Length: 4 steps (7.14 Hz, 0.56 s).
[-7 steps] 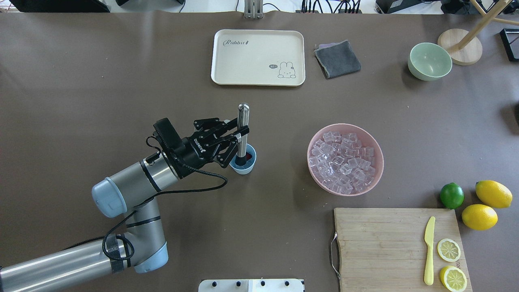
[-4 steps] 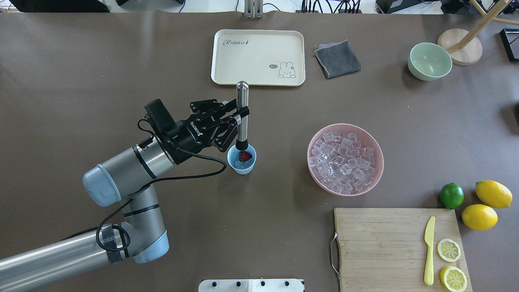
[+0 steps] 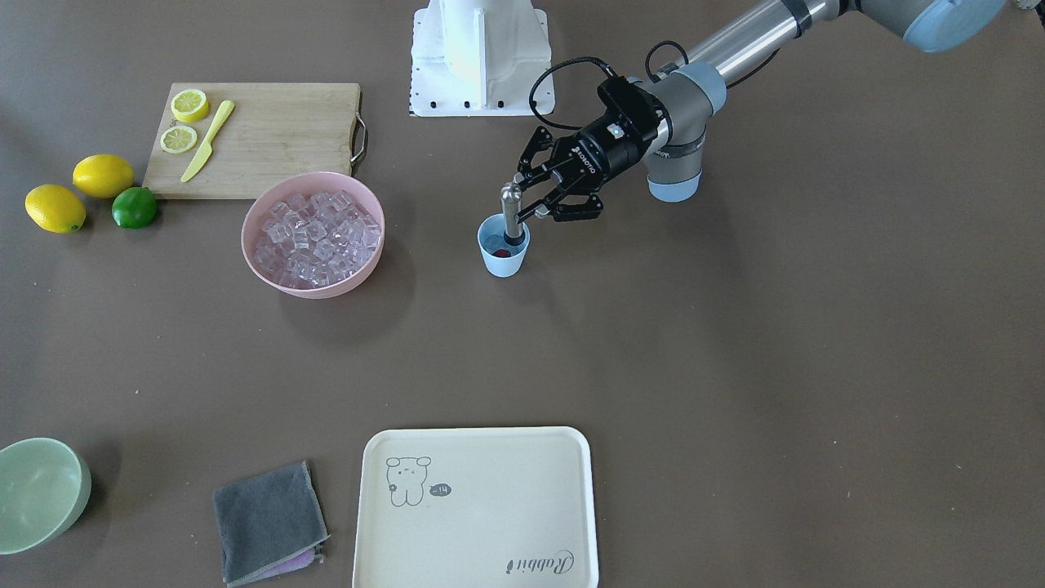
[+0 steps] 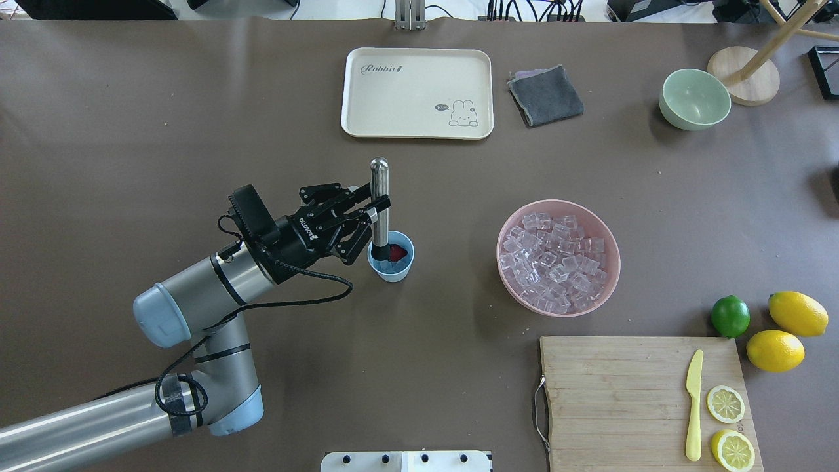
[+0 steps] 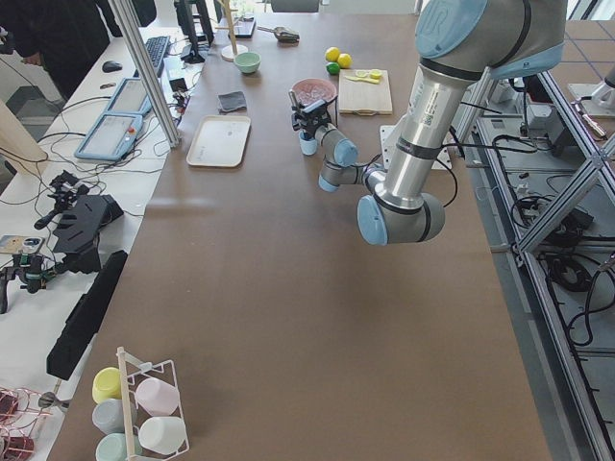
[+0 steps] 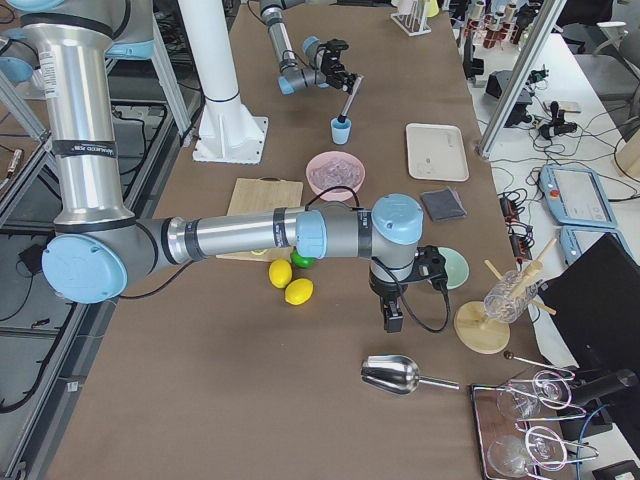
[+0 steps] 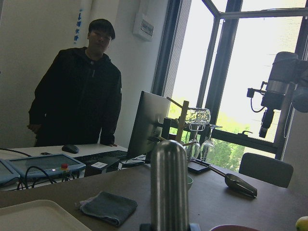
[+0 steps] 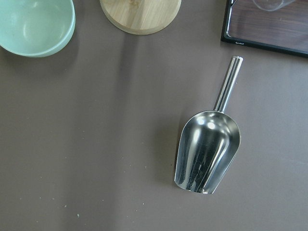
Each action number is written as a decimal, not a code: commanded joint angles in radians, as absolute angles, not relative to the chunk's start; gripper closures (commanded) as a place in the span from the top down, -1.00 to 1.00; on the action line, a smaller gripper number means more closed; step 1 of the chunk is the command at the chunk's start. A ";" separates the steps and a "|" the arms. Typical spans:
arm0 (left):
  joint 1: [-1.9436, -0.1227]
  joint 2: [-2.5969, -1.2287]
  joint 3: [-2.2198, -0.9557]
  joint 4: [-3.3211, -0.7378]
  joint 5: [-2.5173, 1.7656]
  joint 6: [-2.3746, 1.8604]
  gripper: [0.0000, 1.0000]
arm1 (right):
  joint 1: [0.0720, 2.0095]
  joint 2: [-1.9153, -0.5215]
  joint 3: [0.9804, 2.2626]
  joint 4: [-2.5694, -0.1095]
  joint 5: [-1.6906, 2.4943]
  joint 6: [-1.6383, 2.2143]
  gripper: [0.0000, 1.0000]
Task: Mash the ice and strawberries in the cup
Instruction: 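Press the pestle down on the strawberry and ice with the left gripper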
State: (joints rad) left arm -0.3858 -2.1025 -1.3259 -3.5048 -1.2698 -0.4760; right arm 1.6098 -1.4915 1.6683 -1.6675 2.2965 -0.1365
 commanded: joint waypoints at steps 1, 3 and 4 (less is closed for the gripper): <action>-0.393 -2.106 -1.365 -3.510 -1.272 -0.479 -1.00 | 1.609 -1.488 1.667 -1.667 2.296 -0.137 1.00; -0.394 -2.100 -1.362 -3.485 -1.270 -0.476 -1.00 | 1.609 -1.488 1.666 -1.667 2.296 -0.137 1.00; -0.390 -2.103 -1.359 -3.453 -1.270 -0.477 -1.00 | 1.611 -1.493 1.667 -1.667 2.296 -0.137 1.00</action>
State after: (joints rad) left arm -0.3927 -2.1022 -1.3624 -3.4831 -1.2706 -0.4765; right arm 1.6094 -1.4893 1.6667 -1.6674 2.2964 -0.1365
